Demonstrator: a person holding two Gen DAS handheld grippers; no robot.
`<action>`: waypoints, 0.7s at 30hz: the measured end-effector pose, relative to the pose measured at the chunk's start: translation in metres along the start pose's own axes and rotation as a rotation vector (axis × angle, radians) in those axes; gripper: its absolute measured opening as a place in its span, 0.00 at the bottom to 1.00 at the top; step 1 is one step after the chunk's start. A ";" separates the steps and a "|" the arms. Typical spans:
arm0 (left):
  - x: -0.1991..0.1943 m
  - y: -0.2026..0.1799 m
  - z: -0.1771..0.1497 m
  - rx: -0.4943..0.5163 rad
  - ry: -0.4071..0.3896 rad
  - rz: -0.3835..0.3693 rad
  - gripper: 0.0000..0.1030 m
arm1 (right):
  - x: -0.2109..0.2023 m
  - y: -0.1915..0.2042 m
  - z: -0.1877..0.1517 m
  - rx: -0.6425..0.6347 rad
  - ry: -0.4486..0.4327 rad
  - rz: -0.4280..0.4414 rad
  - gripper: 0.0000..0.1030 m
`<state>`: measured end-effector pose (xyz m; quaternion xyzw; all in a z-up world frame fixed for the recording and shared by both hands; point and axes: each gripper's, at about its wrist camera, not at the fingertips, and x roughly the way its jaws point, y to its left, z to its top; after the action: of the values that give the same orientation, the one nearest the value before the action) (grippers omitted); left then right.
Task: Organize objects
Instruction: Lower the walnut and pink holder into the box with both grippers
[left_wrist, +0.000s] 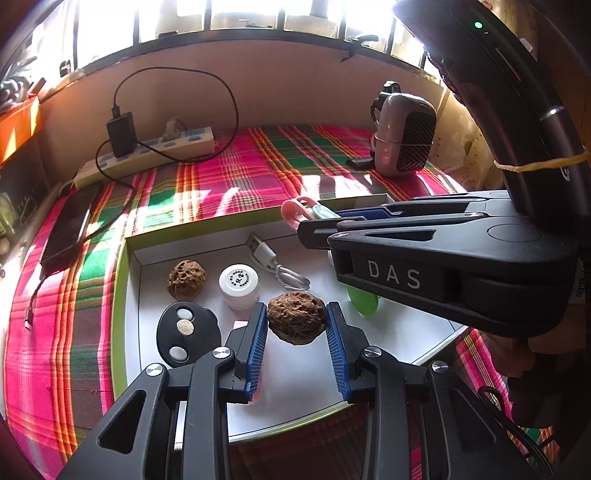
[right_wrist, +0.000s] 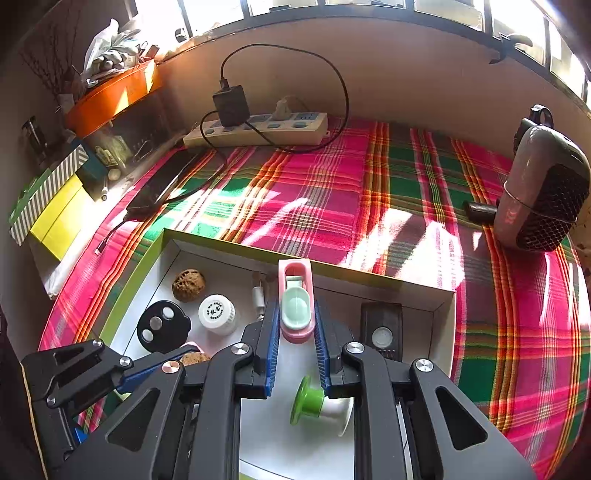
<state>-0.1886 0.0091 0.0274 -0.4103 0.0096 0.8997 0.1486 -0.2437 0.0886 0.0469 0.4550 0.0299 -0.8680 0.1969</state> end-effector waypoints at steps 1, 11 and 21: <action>0.001 -0.001 0.001 0.001 0.000 -0.007 0.29 | 0.001 0.000 0.001 -0.003 0.002 -0.002 0.18; 0.010 -0.010 -0.001 0.026 0.023 -0.019 0.29 | 0.004 0.001 0.002 -0.014 0.011 0.005 0.18; 0.013 -0.007 -0.001 0.020 0.030 -0.016 0.29 | 0.014 0.004 0.001 -0.032 0.035 0.008 0.18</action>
<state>-0.1941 0.0186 0.0174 -0.4225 0.0174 0.8920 0.1596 -0.2499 0.0803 0.0363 0.4671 0.0451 -0.8584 0.2072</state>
